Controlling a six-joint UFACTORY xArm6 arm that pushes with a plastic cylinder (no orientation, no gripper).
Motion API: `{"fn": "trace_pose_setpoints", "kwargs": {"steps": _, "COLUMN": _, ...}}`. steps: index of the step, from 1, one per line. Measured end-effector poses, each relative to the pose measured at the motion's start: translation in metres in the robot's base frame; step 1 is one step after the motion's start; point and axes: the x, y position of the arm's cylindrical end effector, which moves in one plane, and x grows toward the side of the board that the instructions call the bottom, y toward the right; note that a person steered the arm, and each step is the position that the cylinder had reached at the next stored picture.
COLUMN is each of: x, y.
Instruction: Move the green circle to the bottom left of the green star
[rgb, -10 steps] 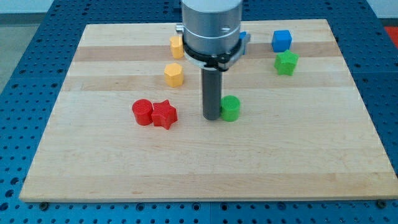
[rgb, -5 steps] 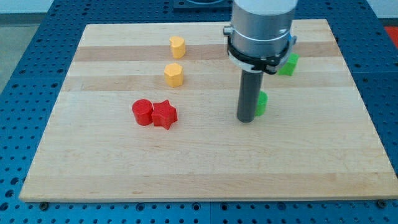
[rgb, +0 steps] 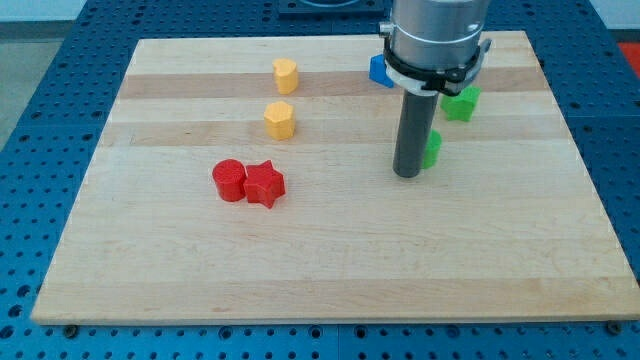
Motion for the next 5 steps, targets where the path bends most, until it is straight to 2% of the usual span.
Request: {"fn": "trace_pose_setpoints", "kwargs": {"steps": 5, "x": -0.020, "y": -0.010}}
